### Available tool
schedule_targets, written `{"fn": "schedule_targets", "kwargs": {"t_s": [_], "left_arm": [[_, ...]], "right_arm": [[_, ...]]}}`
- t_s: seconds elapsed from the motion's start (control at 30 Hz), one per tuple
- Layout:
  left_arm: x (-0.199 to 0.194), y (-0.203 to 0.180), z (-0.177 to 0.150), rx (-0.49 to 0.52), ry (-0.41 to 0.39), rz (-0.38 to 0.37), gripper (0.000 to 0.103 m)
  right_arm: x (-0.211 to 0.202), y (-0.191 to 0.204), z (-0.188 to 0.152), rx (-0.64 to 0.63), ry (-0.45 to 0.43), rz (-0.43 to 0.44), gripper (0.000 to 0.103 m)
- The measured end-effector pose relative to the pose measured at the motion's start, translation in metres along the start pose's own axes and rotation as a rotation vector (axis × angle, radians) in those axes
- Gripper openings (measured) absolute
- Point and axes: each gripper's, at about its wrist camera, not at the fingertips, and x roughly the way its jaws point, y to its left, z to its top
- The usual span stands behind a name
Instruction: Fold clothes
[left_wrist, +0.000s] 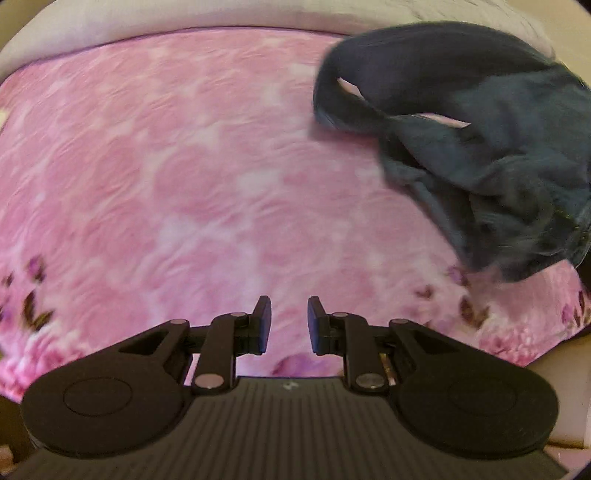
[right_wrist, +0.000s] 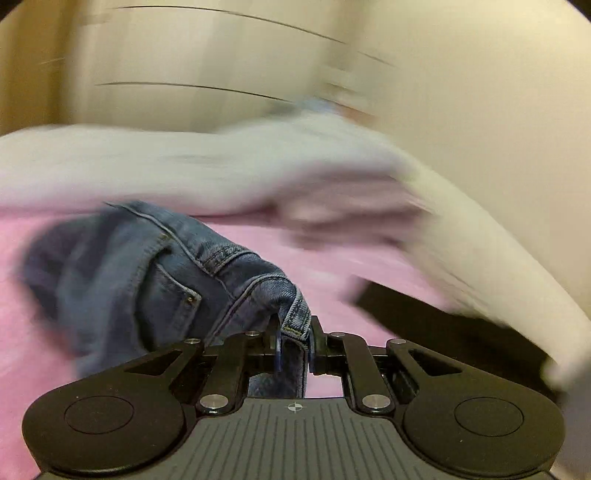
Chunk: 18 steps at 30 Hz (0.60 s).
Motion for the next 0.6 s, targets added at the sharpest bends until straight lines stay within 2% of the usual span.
{"fn": "schedule_targets", "kwargs": {"t_s": [0.03, 0.07, 0.1, 0.13, 0.27, 0.37, 0.6], "left_arm": [[0.007, -0.011, 0.004, 0.015, 0.009, -0.011, 0.017], [0.014, -0.023, 0.008, 0.031, 0.017, -0.022, 0.017], [0.021, -0.033, 0.01, 0.044, 0.029, -0.03, 0.017], [0.027, -0.043, 0.012, 0.055, 0.039, -0.037, 0.017], [0.061, -0.074, 0.019, 0.107, 0.086, -0.078, 0.018], [0.087, -0.091, 0.025, 0.119, 0.104, -0.112, 0.021], [0.138, -0.123, 0.047, 0.064, 0.102, -0.228, 0.028]], "right_arm": [[0.018, -0.025, 0.004, 0.053, 0.053, -0.062, 0.016], [0.03, -0.041, 0.001, 0.094, 0.093, -0.087, 0.021], [0.036, -0.049, -0.006, 0.125, 0.122, -0.081, 0.024], [0.042, -0.057, -0.013, 0.156, 0.151, -0.074, 0.032], [0.068, -0.087, -0.042, 0.279, 0.266, -0.046, 0.039], [0.087, -0.11, -0.063, 0.372, 0.352, -0.026, 0.041], [0.101, -0.116, -0.135, 0.514, 0.521, 0.049, 0.041]]}}
